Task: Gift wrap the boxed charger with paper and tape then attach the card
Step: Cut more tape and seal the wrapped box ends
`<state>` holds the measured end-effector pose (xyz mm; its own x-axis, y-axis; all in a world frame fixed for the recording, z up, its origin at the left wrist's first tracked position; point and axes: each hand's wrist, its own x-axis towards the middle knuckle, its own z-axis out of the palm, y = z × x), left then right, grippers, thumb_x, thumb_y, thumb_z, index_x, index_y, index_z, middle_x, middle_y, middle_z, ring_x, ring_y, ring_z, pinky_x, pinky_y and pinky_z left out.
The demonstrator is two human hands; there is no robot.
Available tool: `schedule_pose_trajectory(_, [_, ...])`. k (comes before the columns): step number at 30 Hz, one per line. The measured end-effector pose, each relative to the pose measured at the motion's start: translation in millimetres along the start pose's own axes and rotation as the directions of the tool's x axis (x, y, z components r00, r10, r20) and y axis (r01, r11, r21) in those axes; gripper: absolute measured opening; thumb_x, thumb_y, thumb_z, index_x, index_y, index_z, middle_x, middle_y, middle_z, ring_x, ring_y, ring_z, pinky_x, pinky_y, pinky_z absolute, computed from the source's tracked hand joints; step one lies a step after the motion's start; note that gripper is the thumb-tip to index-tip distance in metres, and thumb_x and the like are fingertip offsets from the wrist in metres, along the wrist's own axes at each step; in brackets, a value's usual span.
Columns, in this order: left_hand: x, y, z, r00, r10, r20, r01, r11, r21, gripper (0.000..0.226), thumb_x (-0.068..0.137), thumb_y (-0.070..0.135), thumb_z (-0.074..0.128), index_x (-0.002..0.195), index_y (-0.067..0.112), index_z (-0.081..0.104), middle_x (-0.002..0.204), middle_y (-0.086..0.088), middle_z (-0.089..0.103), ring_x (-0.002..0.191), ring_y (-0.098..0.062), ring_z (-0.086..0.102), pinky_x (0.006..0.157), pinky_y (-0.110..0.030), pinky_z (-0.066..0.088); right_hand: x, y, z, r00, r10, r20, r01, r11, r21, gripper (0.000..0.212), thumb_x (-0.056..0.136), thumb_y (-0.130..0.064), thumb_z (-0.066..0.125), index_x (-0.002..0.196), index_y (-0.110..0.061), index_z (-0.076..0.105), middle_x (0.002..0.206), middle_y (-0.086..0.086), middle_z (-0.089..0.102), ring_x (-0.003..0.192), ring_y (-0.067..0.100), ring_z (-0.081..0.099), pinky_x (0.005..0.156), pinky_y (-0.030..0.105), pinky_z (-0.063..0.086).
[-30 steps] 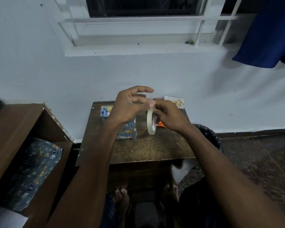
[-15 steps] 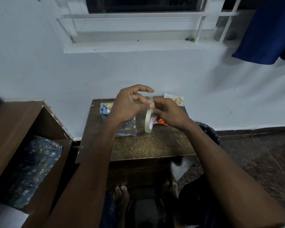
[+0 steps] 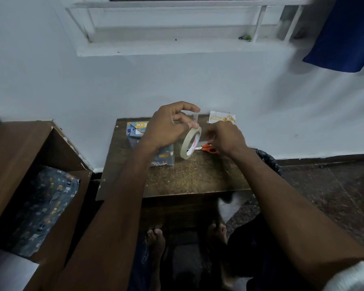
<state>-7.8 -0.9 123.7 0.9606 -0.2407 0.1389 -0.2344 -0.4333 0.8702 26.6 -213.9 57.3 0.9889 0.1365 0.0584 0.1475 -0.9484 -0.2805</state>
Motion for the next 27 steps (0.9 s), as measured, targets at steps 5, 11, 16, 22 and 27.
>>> schedule_pose_trajectory(5, [-2, 4, 0, 1.000, -0.014, -0.007, 0.014, 1.000, 0.001, 0.039, 0.094, 0.008, 0.068, 0.123, 0.033, 0.072, 0.090, 0.010, 0.082, 0.109, -0.001, 0.071, 0.112, -0.048, 0.049, -6, -4, 10, 1.000, -0.016, -0.012, 0.015, 0.993, -0.117, 0.011, 0.089, -0.025, 0.070, 0.095, -0.024, 0.079, 0.095, 0.003, 0.075, 0.089, 0.028, 0.070, 0.074, 0.036, 0.058])
schedule_pose_trajectory(11, [-2, 5, -1, 0.999, -0.021, 0.028, 0.020, 0.999, 0.033, 0.048, 0.093, 0.001, 0.061, 0.124, 0.035, 0.071, 0.092, 0.012, 0.082, 0.110, 0.002, 0.069, 0.112, -0.048, 0.050, -6, -16, 18, 0.992, -0.124, -0.028, 0.107, 0.935, -0.339, 0.029, 0.096, -0.021, 0.069, 0.124, -0.019, 0.068, 0.116, 0.009, 0.073, 0.123, 0.031, 0.055, 0.095, 0.043, 0.046])
schedule_pose_trajectory(16, [-3, 4, -3, 0.998, -0.032, 0.053, 0.031, 0.999, 0.010, 0.051, 0.093, -0.003, 0.061, 0.126, 0.035, 0.071, 0.095, 0.010, 0.083, 0.115, -0.005, 0.070, 0.113, -0.050, 0.049, -12, -14, 21, 0.998, -0.042, 0.051, 0.058, 0.920, -0.387, 0.031, 0.099, -0.022, 0.063, 0.129, -0.017, 0.057, 0.130, 0.013, 0.062, 0.130, 0.036, 0.046, 0.101, 0.050, 0.043])
schedule_pose_trajectory(22, [-2, 3, -3, 0.998, -0.041, 0.043, 0.040, 0.999, 0.017, 0.051, 0.092, 0.001, 0.063, 0.126, 0.039, 0.069, 0.097, 0.013, 0.082, 0.114, -0.006, 0.071, 0.109, -0.054, 0.051, -6, 12, -11, 0.997, 0.072, -0.017, -0.068, 0.986, 0.154, 0.038, 0.087, 0.004, 0.066, 0.118, -0.018, 0.070, 0.112, 0.002, 0.067, 0.104, 0.027, 0.064, 0.083, 0.036, 0.051])
schedule_pose_trajectory(27, [-3, 5, -1, 0.998, -0.064, 0.025, 0.062, 0.993, 0.096, 0.058, 0.086, 0.004, 0.060, 0.124, 0.048, 0.066, 0.101, 0.021, 0.080, 0.108, -0.020, 0.072, 0.100, -0.059, 0.055, -20, 10, -30, 0.998, -0.041, -0.040, 0.054, 0.907, 0.417, 0.026, 0.086, 0.008, 0.066, 0.100, -0.011, 0.076, 0.089, 0.005, 0.074, 0.081, 0.021, 0.072, 0.077, 0.036, 0.059])
